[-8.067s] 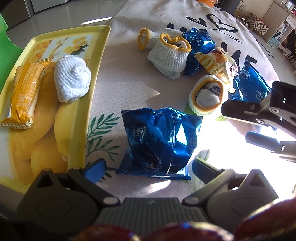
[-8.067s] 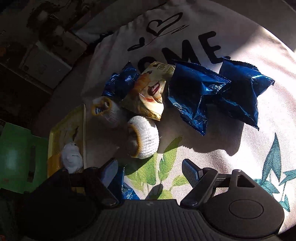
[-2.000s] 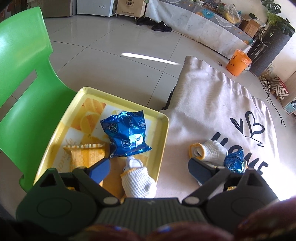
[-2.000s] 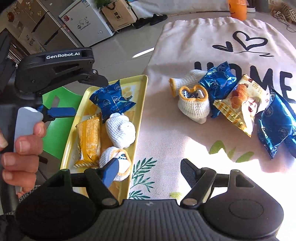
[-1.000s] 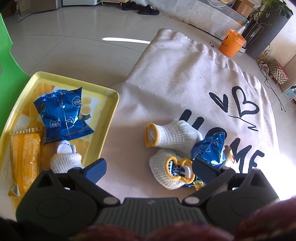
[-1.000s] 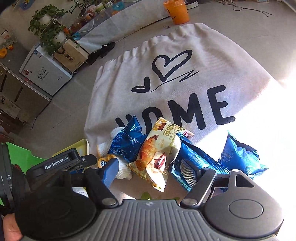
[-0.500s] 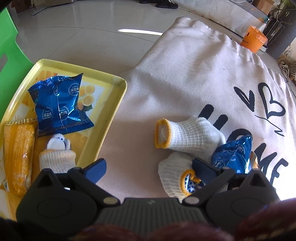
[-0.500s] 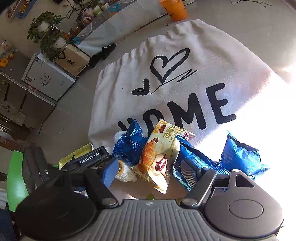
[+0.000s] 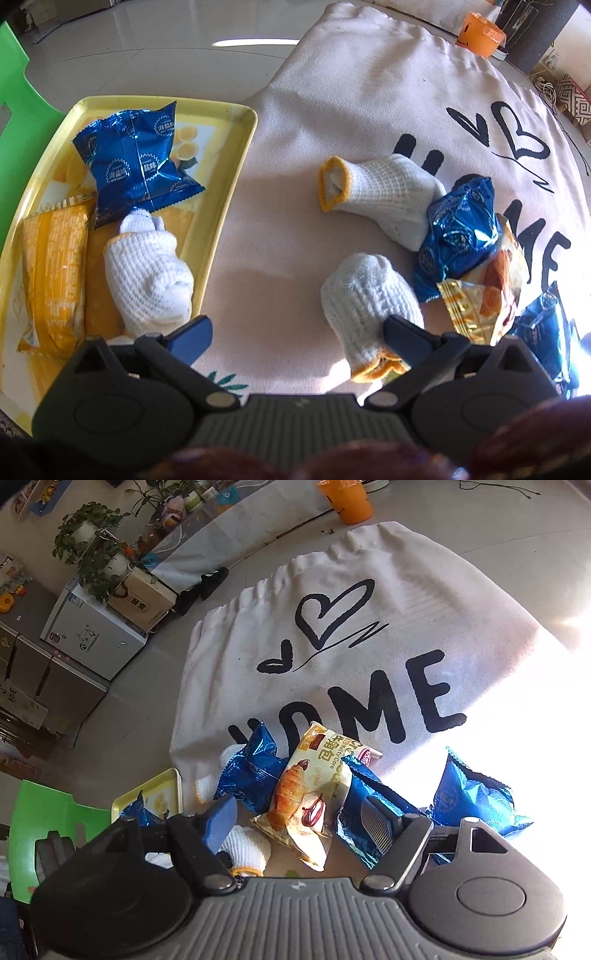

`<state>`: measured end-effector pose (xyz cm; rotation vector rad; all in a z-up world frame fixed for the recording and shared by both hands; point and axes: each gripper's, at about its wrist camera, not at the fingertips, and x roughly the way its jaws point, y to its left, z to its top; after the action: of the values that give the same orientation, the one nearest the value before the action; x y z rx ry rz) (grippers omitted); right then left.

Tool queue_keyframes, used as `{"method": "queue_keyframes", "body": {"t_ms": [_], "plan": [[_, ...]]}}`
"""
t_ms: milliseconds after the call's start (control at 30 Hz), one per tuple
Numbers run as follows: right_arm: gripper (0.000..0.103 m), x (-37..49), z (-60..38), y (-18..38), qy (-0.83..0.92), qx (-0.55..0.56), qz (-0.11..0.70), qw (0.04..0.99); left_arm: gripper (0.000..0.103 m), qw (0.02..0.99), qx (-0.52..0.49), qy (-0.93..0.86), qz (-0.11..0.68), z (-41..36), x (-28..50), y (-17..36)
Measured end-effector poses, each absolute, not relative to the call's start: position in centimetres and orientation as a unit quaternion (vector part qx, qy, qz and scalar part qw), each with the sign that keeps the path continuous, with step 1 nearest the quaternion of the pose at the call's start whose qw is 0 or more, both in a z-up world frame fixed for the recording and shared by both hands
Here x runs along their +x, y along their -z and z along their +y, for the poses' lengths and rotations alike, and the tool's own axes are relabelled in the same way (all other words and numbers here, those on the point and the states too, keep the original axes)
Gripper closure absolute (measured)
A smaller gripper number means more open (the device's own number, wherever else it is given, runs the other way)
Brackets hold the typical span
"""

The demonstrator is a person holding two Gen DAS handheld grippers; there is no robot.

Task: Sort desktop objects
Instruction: 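Move both tools back over the gloves and croissant package on the mat, then lower left gripper onto white glove while right gripper lowers onto croissant package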

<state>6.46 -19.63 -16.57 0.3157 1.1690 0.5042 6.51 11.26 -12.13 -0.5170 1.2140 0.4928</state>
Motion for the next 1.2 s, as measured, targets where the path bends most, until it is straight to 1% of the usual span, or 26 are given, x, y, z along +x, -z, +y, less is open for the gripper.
{"method": "queue_keyframes", "body": {"t_ms": [200, 500, 833, 1200], "plan": [[0.028, 6.8, -18.4, 17.0, -0.244, 0.137, 0.545, 0.790, 0.001, 0.746, -0.209, -0.184, 0.605, 9.4, 5.3, 13.5], [0.028, 8.1, -16.5, 18.2, -0.250, 0.125, 0.553, 0.785, 0.001, 0.783, -0.230, -0.162, 0.555, 9.2, 5.8, 11.2], [0.028, 9.6, -14.4, 20.3, -0.244, 0.080, 0.567, 0.783, 0.001, 0.770, -0.224, -0.174, 0.572, 9.1, 7.0, 12.9], [0.027, 9.5, -12.1, 22.3, -0.242, -0.018, 0.568, 0.787, 0.000, 0.758, -0.223, -0.185, 0.585, 9.3, 7.4, 14.0]]}}
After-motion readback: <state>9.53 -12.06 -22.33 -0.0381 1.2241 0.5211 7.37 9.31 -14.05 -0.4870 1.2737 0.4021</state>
